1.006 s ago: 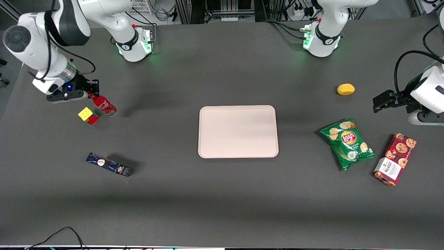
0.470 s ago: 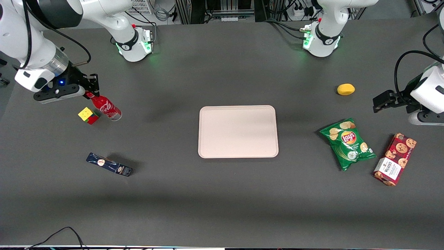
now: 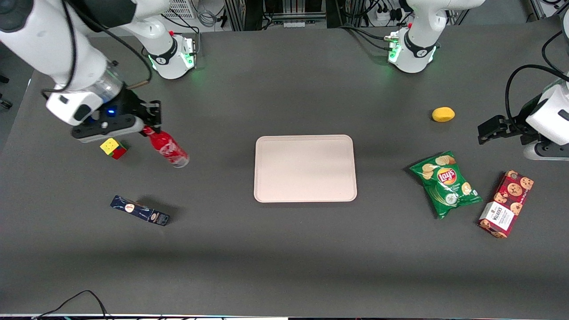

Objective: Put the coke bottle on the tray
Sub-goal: 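Lift the bottle and carry it over the pink tray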

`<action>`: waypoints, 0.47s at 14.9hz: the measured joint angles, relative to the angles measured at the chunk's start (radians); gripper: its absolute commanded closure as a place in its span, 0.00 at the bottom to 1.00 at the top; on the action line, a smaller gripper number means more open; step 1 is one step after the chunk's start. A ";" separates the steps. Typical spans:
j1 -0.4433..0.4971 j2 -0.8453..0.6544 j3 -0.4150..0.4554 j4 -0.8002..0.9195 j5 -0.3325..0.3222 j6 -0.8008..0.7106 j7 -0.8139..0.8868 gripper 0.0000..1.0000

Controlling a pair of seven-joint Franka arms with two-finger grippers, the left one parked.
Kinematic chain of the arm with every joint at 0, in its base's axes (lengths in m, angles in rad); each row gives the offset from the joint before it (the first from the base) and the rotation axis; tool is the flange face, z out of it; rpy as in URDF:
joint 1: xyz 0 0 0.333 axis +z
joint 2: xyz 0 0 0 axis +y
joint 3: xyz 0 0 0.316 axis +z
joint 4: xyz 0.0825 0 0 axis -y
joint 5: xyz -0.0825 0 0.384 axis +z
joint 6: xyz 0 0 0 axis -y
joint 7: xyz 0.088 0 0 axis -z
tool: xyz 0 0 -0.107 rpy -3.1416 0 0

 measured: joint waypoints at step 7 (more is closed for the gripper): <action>0.046 0.274 0.207 0.207 0.007 0.000 0.382 1.00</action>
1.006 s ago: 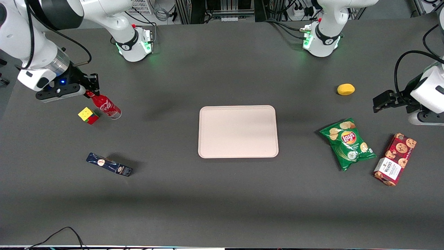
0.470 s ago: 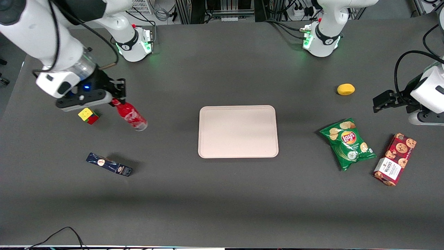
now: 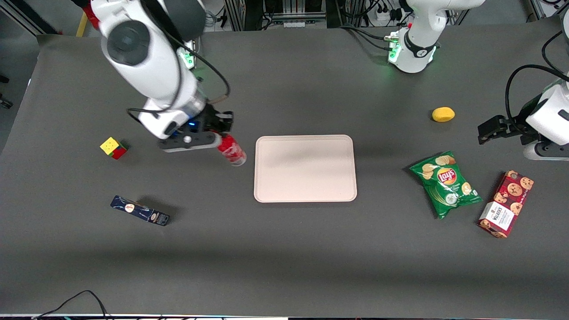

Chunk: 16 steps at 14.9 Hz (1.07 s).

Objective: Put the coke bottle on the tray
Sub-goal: 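Lift the bottle and carry it over the pink tray, then lower the bottle onto the tray and open the right gripper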

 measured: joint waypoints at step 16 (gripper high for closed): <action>0.106 0.283 0.031 -0.042 -0.113 0.259 0.217 1.00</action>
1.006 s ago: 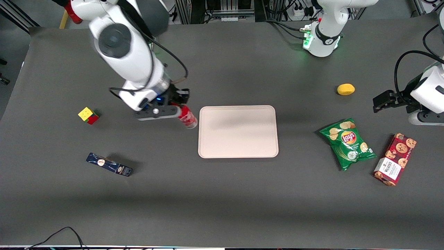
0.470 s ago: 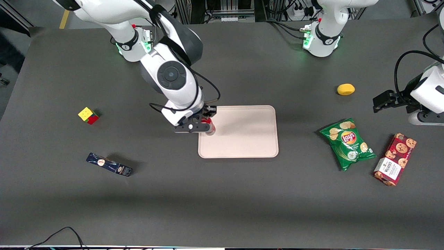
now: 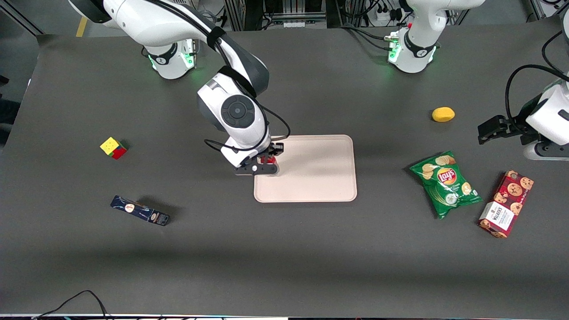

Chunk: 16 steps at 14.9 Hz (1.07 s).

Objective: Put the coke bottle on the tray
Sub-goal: 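Lower the bottle onto the tray and open the right gripper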

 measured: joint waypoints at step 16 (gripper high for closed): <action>0.000 0.007 0.000 -0.014 -0.022 0.007 0.004 0.00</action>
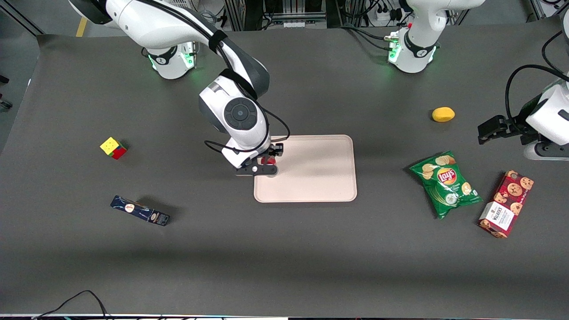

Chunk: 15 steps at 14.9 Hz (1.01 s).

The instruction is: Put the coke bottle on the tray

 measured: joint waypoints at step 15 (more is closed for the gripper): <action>-0.223 -0.393 -0.147 -0.085 0.132 -0.158 -0.352 0.00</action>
